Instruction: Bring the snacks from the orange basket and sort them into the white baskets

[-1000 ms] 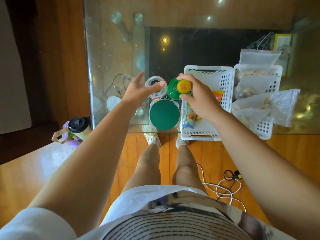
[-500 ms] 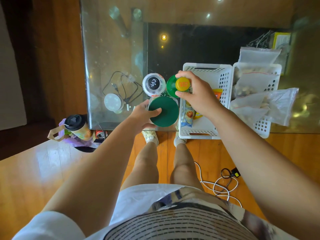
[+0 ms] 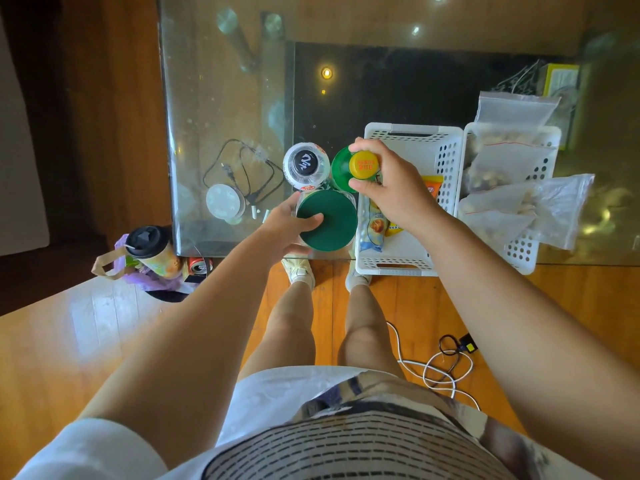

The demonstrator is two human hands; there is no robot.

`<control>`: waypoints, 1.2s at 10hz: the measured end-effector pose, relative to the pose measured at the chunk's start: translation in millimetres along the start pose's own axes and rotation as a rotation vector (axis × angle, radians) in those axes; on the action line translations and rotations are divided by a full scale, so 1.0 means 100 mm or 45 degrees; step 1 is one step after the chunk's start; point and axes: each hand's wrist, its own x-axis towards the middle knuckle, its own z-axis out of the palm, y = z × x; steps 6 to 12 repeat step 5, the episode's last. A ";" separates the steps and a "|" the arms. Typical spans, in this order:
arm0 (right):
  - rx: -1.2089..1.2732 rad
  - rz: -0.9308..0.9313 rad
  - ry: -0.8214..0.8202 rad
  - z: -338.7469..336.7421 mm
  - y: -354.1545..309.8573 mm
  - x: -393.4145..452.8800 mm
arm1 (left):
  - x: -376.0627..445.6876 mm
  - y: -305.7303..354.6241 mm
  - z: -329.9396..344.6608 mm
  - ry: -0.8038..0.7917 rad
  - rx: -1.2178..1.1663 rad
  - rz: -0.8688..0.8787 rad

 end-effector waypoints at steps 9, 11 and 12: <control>0.175 0.308 -0.161 -0.38 -0.09 -0.76 | -0.38 0.31 -0.01 0.444 0.293 0.137; 0.175 0.308 -0.161 -0.38 -0.09 -0.76 | -0.38 0.31 -0.01 0.444 0.293 0.137; 0.175 0.308 -0.161 -0.38 -0.09 -0.76 | -0.38 0.31 -0.01 0.444 0.293 0.137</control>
